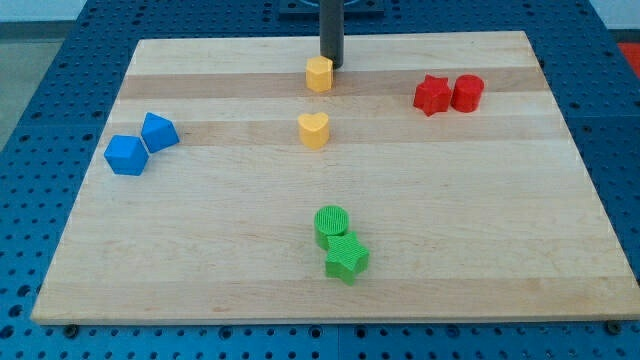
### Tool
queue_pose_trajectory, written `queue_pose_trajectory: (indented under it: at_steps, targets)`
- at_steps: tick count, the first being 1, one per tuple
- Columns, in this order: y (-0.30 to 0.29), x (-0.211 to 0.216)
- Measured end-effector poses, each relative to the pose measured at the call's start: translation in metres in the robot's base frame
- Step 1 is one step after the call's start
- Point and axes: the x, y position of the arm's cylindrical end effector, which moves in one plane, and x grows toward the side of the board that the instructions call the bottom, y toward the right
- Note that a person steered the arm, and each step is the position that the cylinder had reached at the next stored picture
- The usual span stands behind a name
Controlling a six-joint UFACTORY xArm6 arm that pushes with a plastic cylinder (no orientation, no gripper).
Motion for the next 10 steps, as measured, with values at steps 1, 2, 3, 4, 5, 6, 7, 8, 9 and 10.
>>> queue_pose_trajectory:
  at_steps: [1,2,3,4,5,6,7,8,9,10]
  targets:
    - [0.0,0.011]
    - [-0.001,-0.008]
    - [-0.01,-0.014]
    - [-0.019,-0.01]
    - [-0.02,0.0]
    - [-0.02,0.011]
    - [-0.02,0.024]
    - [-0.02,0.04]
    - [-0.02,0.058]
    - [-0.02,0.074]
